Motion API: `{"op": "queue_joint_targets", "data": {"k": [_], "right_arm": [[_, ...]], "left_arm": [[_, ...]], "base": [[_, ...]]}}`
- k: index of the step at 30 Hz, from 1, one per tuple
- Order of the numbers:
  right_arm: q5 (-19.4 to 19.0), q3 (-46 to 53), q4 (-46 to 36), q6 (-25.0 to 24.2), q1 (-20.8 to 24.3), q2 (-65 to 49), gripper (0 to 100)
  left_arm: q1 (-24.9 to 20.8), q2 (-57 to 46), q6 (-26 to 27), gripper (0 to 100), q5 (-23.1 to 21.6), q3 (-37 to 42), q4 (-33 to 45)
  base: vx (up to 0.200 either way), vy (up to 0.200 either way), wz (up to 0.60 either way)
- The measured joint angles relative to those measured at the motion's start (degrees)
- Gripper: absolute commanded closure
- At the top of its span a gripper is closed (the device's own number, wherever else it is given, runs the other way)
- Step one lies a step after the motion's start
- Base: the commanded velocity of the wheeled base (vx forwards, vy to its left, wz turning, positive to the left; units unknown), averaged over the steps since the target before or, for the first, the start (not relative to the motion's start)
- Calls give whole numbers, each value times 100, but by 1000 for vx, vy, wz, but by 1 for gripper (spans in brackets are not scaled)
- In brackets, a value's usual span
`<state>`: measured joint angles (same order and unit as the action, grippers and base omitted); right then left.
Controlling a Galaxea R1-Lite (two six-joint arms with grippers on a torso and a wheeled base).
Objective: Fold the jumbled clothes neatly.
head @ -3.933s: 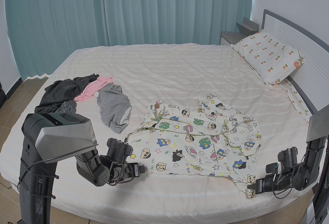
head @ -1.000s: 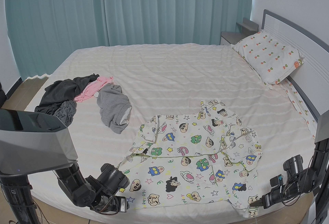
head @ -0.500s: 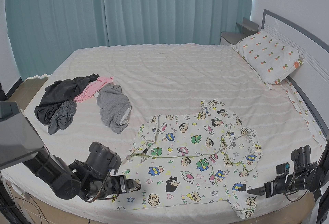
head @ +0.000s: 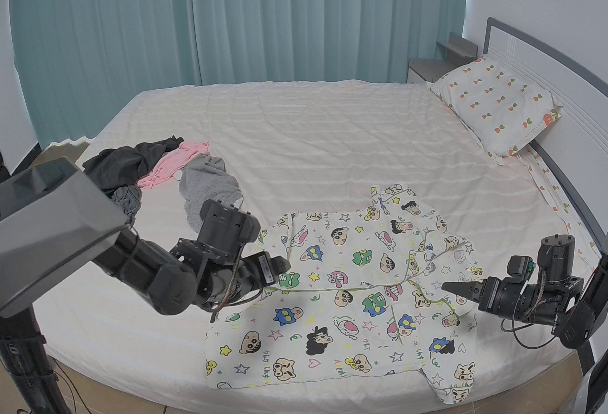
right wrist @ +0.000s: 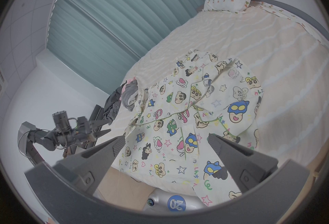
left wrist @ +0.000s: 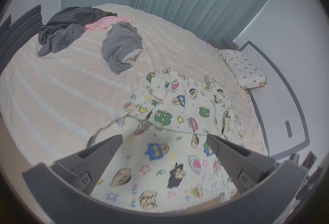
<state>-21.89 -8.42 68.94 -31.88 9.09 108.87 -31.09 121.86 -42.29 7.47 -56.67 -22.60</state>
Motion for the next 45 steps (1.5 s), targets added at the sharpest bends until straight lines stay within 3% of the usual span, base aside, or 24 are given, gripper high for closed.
{"op": "queue_joint_targets", "data": {"k": [5, 12, 19, 25, 36, 45], "right_arm": [[6, -11, 83, -57, 49, 24, 0], [11, -6, 124, -85, 74, 46, 0], [13, 5, 138, -88, 94, 50, 0], [11, 27, 149, -85, 107, 52, 0], [20, 96, 157, 9, 123, 46, 0], [22, 193, 165, 152, 123, -48, 0]], "left_arm": [[44, 571, 66, 0, 38, -1050, 354], [143, 1449, 105, 0, 210, -2977, 1492], [269, 1935, -141, 0, 0, -3872, 1801], [419, 1902, -246, 0, -296, -3378, 1224], [557, 1108, -418, 0, -774, -848, -736], [499, 711, -443, 0, -785, -412, -892]], "base": [[0, 0, 0], [0, 0, 0], [0, 0, 0], [0, 0, 0], [145, 0, 0], [67, 0, 0]]}}
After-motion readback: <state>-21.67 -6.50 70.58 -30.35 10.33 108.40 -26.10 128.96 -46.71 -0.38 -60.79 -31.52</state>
